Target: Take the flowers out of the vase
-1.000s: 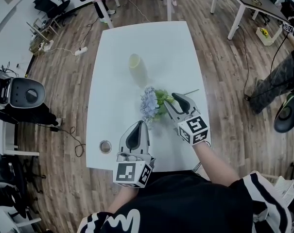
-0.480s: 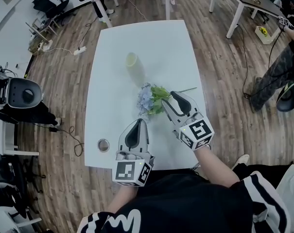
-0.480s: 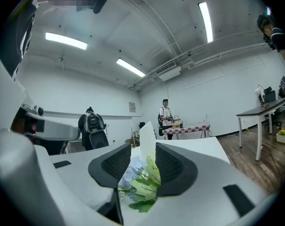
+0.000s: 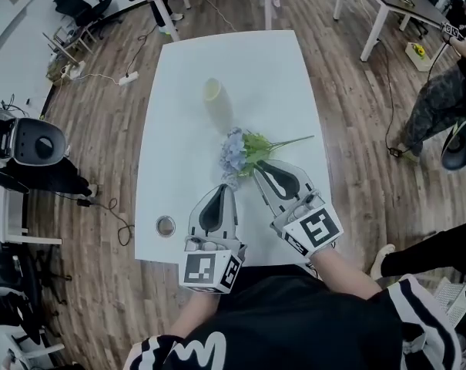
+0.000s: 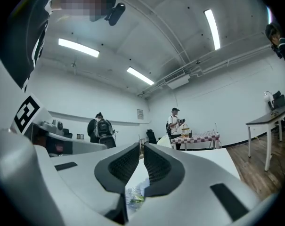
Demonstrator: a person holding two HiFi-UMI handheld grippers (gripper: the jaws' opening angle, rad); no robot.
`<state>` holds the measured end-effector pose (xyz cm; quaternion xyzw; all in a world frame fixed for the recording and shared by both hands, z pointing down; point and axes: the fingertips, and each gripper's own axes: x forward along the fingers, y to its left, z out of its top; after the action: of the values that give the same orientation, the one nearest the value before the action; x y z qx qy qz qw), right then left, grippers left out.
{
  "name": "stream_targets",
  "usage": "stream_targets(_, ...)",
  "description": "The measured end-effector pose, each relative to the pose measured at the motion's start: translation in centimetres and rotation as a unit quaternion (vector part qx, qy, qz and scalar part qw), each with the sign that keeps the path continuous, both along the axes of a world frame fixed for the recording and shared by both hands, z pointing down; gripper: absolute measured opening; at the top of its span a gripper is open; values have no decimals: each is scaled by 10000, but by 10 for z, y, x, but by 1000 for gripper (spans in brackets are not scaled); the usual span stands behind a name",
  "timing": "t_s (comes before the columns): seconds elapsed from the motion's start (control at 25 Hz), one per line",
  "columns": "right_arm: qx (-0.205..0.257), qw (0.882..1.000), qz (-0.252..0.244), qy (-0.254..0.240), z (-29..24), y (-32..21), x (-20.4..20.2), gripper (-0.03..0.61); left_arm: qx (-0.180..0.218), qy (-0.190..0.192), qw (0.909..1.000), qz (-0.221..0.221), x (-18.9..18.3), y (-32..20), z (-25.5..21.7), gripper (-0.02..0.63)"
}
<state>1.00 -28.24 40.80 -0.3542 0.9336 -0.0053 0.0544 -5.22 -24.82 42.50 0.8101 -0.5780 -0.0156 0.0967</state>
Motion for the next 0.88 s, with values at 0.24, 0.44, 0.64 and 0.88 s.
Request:
stream_targets(0.24,65,9996,-207,191,1,27,-10,18,72,45,10000,20,3,12,-2,5)
stream_targets(0.44,111,9991,-307,262,-1,47,-20,17,154,73,9998,58,1,30,-5,5)
stream_targets(0.64,194,9991,-273,263,-15,72,-23,17,222,96,9997,101,-2,54,-17,5)
stream_targets(0.88,231,9992,-260,182,-23,116,-33,17,322,22,9994,145,-10,94,-30,5)
